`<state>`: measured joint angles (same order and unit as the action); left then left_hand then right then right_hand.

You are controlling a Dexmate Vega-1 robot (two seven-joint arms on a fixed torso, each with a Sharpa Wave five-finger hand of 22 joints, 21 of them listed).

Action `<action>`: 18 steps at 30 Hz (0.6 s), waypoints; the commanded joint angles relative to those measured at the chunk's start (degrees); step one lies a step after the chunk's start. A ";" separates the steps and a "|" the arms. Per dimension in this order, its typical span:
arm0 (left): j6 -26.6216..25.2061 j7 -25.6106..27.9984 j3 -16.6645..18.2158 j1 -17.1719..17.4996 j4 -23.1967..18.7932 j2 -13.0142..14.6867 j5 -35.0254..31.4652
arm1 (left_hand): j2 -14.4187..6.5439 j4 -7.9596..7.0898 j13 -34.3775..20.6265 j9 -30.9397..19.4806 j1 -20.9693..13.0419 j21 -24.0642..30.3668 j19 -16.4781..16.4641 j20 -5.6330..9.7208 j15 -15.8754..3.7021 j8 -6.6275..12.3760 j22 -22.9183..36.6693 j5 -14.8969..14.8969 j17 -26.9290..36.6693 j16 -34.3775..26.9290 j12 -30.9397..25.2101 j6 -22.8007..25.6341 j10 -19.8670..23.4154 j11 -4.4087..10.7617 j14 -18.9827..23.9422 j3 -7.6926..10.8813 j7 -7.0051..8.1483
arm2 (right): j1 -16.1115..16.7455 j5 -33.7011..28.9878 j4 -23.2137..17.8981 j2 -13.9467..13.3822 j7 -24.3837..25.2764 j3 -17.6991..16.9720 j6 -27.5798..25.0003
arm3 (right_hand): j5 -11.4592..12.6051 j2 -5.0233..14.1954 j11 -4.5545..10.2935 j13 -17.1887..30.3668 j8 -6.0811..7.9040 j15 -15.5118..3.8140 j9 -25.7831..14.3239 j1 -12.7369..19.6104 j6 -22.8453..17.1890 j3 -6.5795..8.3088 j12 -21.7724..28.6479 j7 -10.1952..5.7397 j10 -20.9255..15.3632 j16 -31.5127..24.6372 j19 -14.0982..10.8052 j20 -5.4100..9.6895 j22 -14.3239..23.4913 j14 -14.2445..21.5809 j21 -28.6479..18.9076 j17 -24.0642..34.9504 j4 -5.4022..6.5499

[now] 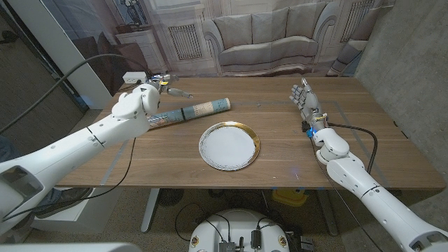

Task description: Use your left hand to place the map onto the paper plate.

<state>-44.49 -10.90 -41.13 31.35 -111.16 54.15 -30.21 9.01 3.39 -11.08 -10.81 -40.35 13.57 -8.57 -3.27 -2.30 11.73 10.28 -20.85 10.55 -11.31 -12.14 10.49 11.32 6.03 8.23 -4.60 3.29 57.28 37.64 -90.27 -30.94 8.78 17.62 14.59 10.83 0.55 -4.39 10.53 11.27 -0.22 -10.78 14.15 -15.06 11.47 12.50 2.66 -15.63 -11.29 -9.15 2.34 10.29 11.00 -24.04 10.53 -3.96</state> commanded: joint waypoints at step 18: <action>-2.40 -6.87 -3.64 -2.06 0.65 -1.06 -4.71 | -0.12 0.23 -0.25 -0.17 -0.31 -0.43 0.03 -0.98 -0.13 -0.22 0.26 -0.14 0.10 0.12 0.24 -0.53 -0.70 -0.51 0.02 -1.38 -0.23 | 0.50 0.67 0.08 0.11 -0.39 -0.28 0.38 | -0.07 0.44 0.10 0.19 0.16 -0.02 -0.14 0.04 -0.64 -0.09 -0.11 -0.21 -0.33 0.23 -0.82 1.55 0.08 0.14 0.49 0.09 -0.45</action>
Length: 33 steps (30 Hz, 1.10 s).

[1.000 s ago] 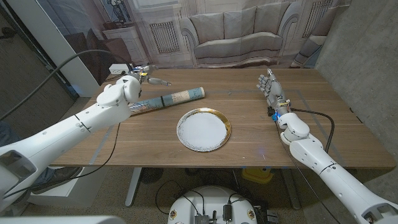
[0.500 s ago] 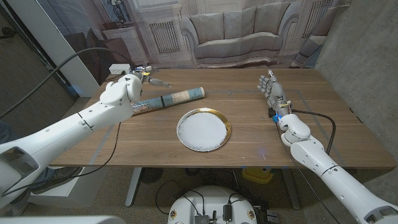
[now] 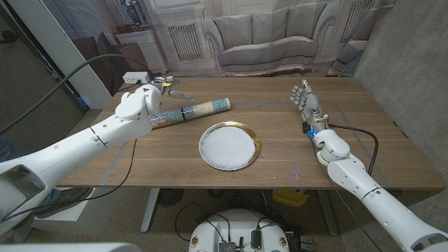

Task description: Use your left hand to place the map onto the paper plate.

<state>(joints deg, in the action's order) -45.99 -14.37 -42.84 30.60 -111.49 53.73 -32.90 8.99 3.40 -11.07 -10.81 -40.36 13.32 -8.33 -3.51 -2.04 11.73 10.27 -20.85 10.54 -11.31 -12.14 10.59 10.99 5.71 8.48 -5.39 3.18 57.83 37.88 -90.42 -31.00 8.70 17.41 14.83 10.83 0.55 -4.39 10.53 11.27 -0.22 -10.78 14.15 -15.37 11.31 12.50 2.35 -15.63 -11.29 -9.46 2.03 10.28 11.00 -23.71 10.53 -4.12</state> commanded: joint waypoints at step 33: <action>-0.45 -11.00 -5.76 -5.43 5.41 -3.64 -7.81 | -0.17 1.69 -0.37 -0.29 -3.08 -1.52 1.57 -2.00 0.21 -1.21 0.22 -0.14 0.11 0.74 0.99 -6.73 -3.71 -0.35 -2.41 -2.56 -2.31 | -1.36 1.28 3.36 1.36 -1.75 0.01 1.43 | -0.09 0.48 0.13 0.19 0.12 0.05 -0.15 -0.03 -0.39 -0.06 -0.15 0.11 -0.35 0.21 -0.76 1.87 0.11 0.27 0.71 0.10 -0.38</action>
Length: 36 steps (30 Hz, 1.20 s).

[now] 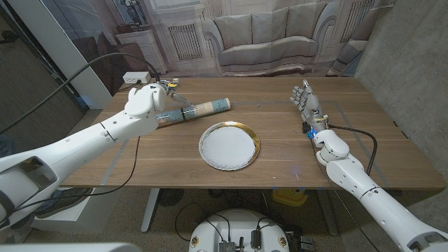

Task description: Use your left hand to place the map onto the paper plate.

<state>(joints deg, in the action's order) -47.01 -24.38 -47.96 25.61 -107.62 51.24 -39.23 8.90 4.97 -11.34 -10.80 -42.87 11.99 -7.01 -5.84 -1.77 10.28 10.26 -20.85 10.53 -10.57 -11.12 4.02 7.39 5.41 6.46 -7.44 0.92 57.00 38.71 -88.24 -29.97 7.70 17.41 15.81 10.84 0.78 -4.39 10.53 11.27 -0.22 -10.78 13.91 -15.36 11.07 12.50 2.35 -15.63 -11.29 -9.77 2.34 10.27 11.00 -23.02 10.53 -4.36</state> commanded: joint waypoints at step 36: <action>0.01 -1.57 -2.71 0.24 4.46 -4.14 -2.94 | -1.42 0.16 -0.15 -0.36 -1.55 -0.39 0.89 0.47 -0.72 0.81 0.30 -0.47 0.24 -0.22 -0.41 -0.36 -0.30 -0.07 -0.83 -1.27 -0.02 | -1.43 0.98 2.31 0.14 -2.10 0.08 0.37 | -0.09 0.34 -0.01 0.19 0.09 0.04 -0.16 0.12 -0.48 0.03 -0.16 0.10 -0.43 0.25 -0.66 1.49 0.16 0.27 0.69 0.11 -0.23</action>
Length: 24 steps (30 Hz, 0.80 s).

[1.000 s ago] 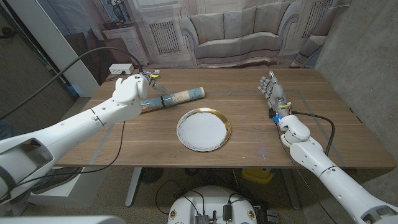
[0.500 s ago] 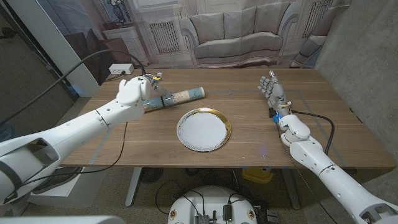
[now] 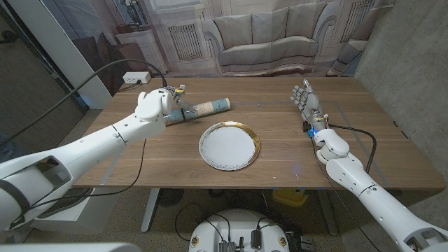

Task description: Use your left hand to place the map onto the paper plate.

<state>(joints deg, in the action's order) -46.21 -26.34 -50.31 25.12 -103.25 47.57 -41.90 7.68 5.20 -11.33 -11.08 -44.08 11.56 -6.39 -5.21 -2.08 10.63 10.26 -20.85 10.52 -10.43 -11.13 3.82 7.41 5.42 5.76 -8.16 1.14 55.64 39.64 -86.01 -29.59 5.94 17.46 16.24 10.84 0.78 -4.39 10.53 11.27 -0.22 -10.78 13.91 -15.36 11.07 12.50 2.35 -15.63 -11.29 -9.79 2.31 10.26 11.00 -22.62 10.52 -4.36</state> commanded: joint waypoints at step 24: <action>-1.16 3.52 -0.52 2.10 1.47 -1.26 2.16 | -0.90 -0.17 -0.18 -0.08 -0.73 0.06 0.33 -0.11 -0.49 0.61 0.32 -0.71 0.28 -0.50 -0.56 -0.30 -0.36 -0.20 -0.13 -1.06 -0.40 | 1.56 0.16 -2.28 -0.88 1.27 -0.42 -1.01 | -0.09 0.41 0.17 0.20 0.08 0.05 -0.17 0.07 -0.55 -0.06 -0.17 0.11 -0.46 0.23 -0.80 1.48 0.19 0.35 0.66 0.11 -0.29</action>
<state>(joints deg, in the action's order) -47.41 -24.06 -50.41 26.96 -102.91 47.15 -40.62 7.16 4.97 -11.32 -11.07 -44.60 11.56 -6.19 -5.42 -2.08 10.62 10.25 -21.29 10.52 -10.43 -11.32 3.51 7.09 5.10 5.76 -8.86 0.81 56.38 39.78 -87.45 -30.31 6.28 17.35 15.58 10.84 0.78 -4.39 10.54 11.27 -0.22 -10.78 13.92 -15.36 11.08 12.50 2.35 -15.63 -11.29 -10.07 2.02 10.26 11.00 -22.17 10.52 -4.35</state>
